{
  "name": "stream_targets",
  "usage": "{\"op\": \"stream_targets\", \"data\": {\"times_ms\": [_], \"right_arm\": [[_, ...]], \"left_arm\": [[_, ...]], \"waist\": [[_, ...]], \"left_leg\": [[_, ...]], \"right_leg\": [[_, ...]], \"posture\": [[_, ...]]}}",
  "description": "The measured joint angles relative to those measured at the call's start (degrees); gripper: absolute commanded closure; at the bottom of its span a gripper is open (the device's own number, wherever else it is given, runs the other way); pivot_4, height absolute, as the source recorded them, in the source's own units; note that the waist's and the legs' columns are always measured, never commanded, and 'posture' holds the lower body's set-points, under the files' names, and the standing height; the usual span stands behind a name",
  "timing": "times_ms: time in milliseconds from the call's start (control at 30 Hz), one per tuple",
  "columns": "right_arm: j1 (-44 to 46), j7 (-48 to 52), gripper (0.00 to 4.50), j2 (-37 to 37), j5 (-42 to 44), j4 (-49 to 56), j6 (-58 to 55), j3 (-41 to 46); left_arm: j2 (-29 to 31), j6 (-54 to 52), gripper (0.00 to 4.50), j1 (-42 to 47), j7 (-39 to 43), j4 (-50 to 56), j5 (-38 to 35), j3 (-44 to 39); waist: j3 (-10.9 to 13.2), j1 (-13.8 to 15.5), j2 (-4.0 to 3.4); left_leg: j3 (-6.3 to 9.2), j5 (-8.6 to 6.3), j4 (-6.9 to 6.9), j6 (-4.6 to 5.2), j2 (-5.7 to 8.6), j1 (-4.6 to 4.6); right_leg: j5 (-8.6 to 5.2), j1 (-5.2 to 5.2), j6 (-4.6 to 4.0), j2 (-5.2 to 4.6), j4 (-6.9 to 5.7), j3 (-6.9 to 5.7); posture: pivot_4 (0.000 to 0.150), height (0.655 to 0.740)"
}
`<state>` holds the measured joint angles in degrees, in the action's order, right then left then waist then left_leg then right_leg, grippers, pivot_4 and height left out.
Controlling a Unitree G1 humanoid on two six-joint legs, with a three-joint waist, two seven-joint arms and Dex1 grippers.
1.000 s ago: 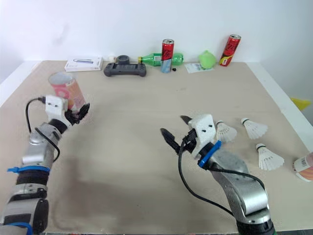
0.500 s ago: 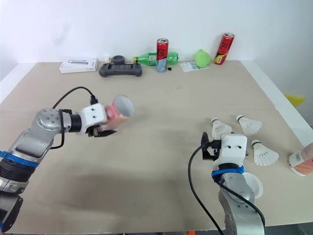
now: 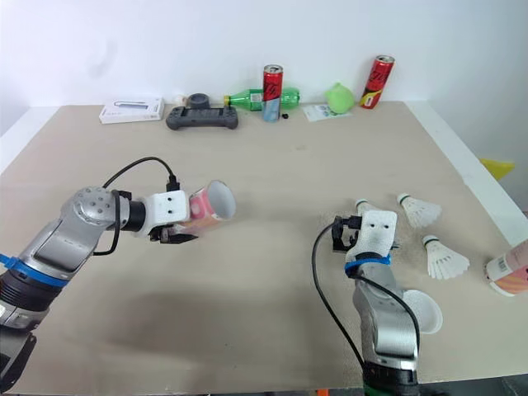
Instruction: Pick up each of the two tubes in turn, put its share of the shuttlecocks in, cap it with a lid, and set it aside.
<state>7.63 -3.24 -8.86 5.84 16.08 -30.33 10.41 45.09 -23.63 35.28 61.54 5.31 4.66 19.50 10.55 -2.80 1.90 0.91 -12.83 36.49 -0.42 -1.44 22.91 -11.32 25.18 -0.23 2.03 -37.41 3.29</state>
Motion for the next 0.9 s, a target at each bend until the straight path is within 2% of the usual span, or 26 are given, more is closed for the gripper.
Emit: {"op": "stream_targets", "data": {"times_ms": [67, 100, 200, 233, 267, 300, 433, 533, 700, 900], "right_arm": [[1.1, -0.4, 1.29, 0.0, -0.2, -2.5, 1.3, 0.1], [1.8, -0.6, 1.92, 0.0, -0.4, -4.2, 2.2, 0.4], [2.3, -0.6, 3.22, 0.0, -0.6, -5.6, 3.6, 0.8], [2.4, -0.6, 3.82, 0.0, -0.6, -6.1, 4.3, 0.8], [2.4, -0.4, 4.25, 0.0, -0.7, -6.4, 4.9, 0.7], [2.4, -0.4, 4.39, 0.0, -0.7, -6.4, 5.0, 0.7], [2.2, 2.1, 4.39, -0.5, -0.8, -6.4, 6.2, -0.5], [1.2, 11.0, 4.39, -4.7, 0.8, -5.5, 8.8, -3.7], [2.6, 32.2, 4.39, -17.8, 9.4, 6.2, 11.9, -7.0], [8.0, 43.2, 4.39, -24.5, 13.3, 13.7, 7.7, -14.0]], "left_arm": [[0.0, 0.0, 1.57, 0.0, 0.0, -0.1, 0.1, 0.0], [0.0, 0.1, 1.57, 0.0, 0.1, -0.1, 0.2, 0.0], [-0.1, 0.2, 1.57, 0.0, 0.0, -0.2, 0.4, 0.0], [-0.1, 0.2, 1.57, 0.0, 0.0, -0.3, 0.5, 0.0], [-0.3, 0.2, 1.57, 0.0, 0.0, -0.4, 0.5, 0.0], [-0.3, 0.2, 1.57, 0.0, 0.0, -0.4, 0.5, 0.0], [-0.6, 0.7, 1.57, 0.0, 0.1, -1.2, 0.7, 0.0], [-1.8, 1.0, 1.57, 0.2, 0.0, -2.4, 0.7, -0.2], [-2.9, 2.4, 1.57, 0.8, 0.3, -4.9, 0.9, -0.3], [-3.9, 4.2, 1.57, 1.7, 0.8, -8.3, 1.1, -0.2]], "waist": [[0.0, 0.0, 0.00], [0.0, 0.0, -0.01], [0.0, 0.0, -0.03], [0.0, 0.0, -0.06], [-0.1, 0.0, -0.10], [-0.1, 0.0, -0.11], [-0.1, 0.0, -0.19], [-0.2, 0.0, -0.30], [-0.2, 0.1, -0.38], [-0.2, 0.1, -0.35]], "left_leg": [[-0.01, 0.01, 0.00, 0.02, -0.03, -0.01], [-0.01, 0.02, 0.00, 0.04, -0.05, -0.02], [-0.01, 0.03, 0.00, 0.05, -0.09, -0.04], [-0.01, 0.03, 0.00, 0.05, -0.10, -0.06], [0.00, 0.03, 0.00, 0.05, -0.10, -0.07], [-0.01, 0.03, 0.00, 0.06, -0.10, -0.08], [-0.07, 0.05, 0.00, 0.08, -0.10, -0.19], [-0.21, 0.05, 0.01, 0.09, -0.08, -0.37], [-0.34, 0.07, 0.04, 0.12, 0.04, -0.57], [-0.24, 0.17, 0.05, 0.23, 0.06, -0.90]], "right_leg": [[0.01, 0.00, -0.03, 0.03, 0.00, 0.01], [0.01, 0.00, -0.03, 0.05, -0.01, 0.03], [0.03, -0.01, 0.01, 0.10, -0.02, 0.07], [0.04, -0.02, 0.01, 0.12, -0.02, 0.09], [0.03, -0.02, 0.01, 0.13, -0.04, 0.09], [0.03, -0.02, 0.00, 0.13, -0.04, 0.10], [0.03, -0.07, -0.02, 0.15, -0.09, 0.12], [-0.05, -0.21, -0.14, 0.15, -0.10, 0.22], [-0.02, -0.39, -0.10, 0.15, -0.10, 0.47], [-0.06, -0.82, -0.15, 0.14, 0.04, 0.46]], "posture": [[0.150, 0.7400], [0.150, 0.7400], [0.150, 0.7400], [0.150, 0.7400], [0.150, 0.7400], [0.150, 0.7400], [0.150, 0.7400], [0.150, 0.7400], [0.150, 0.7400], [0.150, 0.7400]]}}
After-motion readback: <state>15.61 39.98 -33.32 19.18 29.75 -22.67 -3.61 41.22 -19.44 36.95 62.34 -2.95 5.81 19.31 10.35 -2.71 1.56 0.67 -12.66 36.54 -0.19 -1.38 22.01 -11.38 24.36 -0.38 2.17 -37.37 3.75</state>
